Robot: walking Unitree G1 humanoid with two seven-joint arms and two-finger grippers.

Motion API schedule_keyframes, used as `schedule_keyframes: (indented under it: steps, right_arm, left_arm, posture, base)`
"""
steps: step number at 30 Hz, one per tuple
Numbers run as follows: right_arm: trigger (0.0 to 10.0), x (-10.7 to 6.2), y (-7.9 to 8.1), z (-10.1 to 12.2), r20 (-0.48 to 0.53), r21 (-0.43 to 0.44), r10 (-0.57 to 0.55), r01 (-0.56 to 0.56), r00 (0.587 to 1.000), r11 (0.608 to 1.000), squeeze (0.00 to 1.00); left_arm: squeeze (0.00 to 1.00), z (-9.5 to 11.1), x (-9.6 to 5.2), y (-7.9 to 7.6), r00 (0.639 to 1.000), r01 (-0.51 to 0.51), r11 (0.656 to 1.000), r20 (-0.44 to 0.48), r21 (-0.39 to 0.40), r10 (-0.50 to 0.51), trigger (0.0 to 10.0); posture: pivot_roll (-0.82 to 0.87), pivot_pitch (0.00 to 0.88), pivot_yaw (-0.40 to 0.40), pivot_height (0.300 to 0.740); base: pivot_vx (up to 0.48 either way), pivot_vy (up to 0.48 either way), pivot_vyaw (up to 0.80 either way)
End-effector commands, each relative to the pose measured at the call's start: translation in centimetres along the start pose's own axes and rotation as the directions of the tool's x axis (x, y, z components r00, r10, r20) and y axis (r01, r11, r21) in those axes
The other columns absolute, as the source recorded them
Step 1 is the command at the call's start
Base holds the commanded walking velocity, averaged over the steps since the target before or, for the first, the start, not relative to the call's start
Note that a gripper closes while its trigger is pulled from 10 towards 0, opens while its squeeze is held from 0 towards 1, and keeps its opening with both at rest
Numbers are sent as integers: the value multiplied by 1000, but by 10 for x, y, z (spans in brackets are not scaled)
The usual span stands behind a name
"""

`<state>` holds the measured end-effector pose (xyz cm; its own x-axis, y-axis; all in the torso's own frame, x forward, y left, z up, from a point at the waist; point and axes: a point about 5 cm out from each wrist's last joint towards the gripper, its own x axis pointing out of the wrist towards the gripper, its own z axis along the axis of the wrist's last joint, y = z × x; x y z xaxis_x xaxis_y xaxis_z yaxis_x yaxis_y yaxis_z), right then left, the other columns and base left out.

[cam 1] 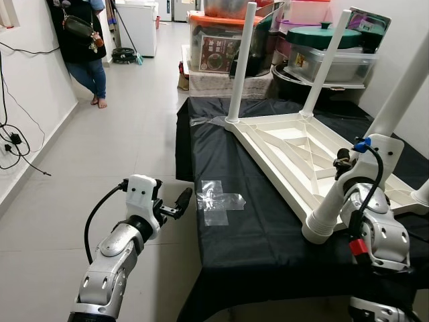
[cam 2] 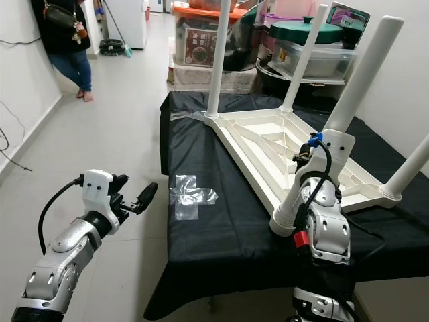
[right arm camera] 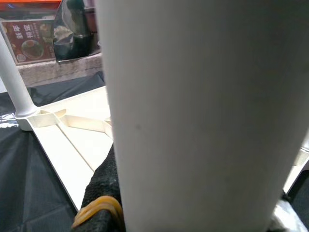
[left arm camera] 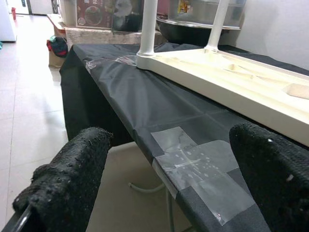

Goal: Building children table

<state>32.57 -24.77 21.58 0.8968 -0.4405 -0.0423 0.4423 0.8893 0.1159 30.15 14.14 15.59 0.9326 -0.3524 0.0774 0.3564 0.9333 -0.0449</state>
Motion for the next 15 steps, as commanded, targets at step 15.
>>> schedule_keyframes:
  steps: [15]
  right_arm:
    - [10000,-2,-8,-16,-110,13,-30,32,993,999,31]
  left_arm:
    - [0,-5,4,-4,1000,18,1000,-14,-7,-19,10000]
  posture:
    - [27,0,-56,740]
  base:
    - [0,0,0]
